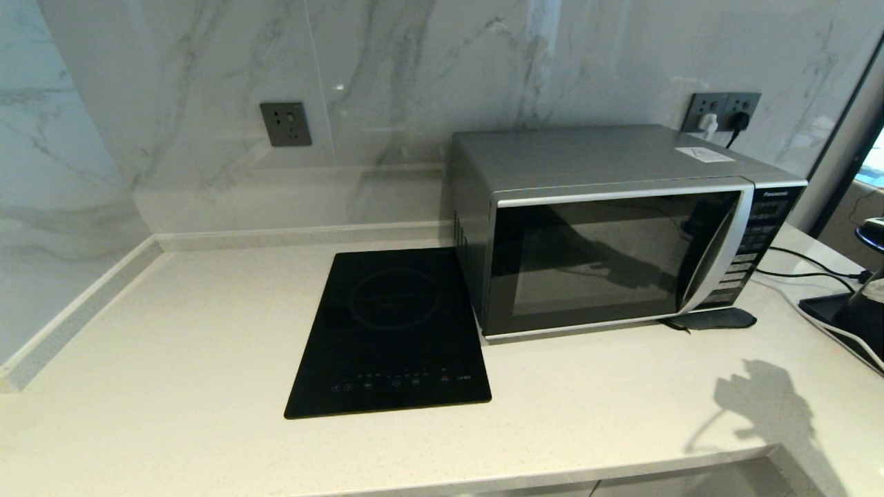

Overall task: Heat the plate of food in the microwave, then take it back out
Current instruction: Open the microwave oven

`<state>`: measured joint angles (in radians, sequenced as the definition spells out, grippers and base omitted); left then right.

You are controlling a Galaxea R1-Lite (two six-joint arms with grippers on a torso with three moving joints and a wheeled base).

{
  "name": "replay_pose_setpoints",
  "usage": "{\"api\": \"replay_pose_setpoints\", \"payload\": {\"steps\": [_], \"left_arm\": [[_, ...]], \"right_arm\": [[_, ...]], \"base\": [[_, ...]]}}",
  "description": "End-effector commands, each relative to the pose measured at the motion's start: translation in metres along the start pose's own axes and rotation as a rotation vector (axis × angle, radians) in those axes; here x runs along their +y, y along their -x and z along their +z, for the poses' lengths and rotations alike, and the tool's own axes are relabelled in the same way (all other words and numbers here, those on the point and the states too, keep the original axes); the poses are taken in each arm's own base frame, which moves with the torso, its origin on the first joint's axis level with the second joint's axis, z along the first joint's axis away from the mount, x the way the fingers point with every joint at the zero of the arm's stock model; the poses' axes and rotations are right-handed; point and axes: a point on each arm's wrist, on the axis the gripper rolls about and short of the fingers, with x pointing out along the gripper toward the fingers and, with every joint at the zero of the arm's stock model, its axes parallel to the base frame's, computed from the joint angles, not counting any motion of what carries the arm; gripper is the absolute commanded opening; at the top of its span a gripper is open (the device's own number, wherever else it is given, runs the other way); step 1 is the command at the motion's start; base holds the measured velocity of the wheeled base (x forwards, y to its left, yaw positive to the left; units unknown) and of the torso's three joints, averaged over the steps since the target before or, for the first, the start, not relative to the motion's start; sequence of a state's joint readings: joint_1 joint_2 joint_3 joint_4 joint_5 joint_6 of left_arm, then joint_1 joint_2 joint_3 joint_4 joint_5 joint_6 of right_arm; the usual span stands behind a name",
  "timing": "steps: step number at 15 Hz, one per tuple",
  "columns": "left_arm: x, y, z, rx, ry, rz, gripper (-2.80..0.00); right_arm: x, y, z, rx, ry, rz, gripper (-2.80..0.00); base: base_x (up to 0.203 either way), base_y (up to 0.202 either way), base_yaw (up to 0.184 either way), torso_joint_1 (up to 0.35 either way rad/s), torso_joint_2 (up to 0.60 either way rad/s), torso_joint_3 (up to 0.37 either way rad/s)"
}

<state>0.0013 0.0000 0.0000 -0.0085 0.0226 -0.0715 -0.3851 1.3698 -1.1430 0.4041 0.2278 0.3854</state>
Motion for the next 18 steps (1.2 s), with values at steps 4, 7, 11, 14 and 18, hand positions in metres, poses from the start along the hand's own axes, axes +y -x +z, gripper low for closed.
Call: {"api": "replay_pose_setpoints", "payload": {"steps": [4,7,11,14,18], "left_arm": [[0.000,0.000,0.000,0.001,0.001,0.001,-2.80],[0.000,0.000,0.000,0.001,0.001,0.001,-2.80],[0.000,0.000,0.000,0.001,0.001,0.001,-2.80],[0.000,0.000,0.000,0.001,0.001,0.001,-2.80],[0.000,0.000,0.000,0.001,0.001,0.001,-2.80]], "right_arm": [[0.012,0.137,-0.075,-0.363,0.199,0.013,-2.80],[-0.017,0.172,-0.121,-0.462,0.239,0.038,-2.80],[-0.054,0.183,-0.175,-0.500,0.269,0.035,-2.80],[-0.076,0.174,-0.207,-0.499,0.290,0.049,-2.80],[-0.104,0.150,-0.250,-0.515,0.390,0.091,-2.80]], "base": [[0.000,0.000,0.000,0.000,0.00,0.000],[0.000,0.000,0.000,0.000,0.00,0.000],[0.000,0.000,0.000,0.000,0.00,0.000],[0.000,0.000,0.000,0.000,0.00,0.000],[0.000,0.000,0.000,0.000,0.00,0.000]]}}
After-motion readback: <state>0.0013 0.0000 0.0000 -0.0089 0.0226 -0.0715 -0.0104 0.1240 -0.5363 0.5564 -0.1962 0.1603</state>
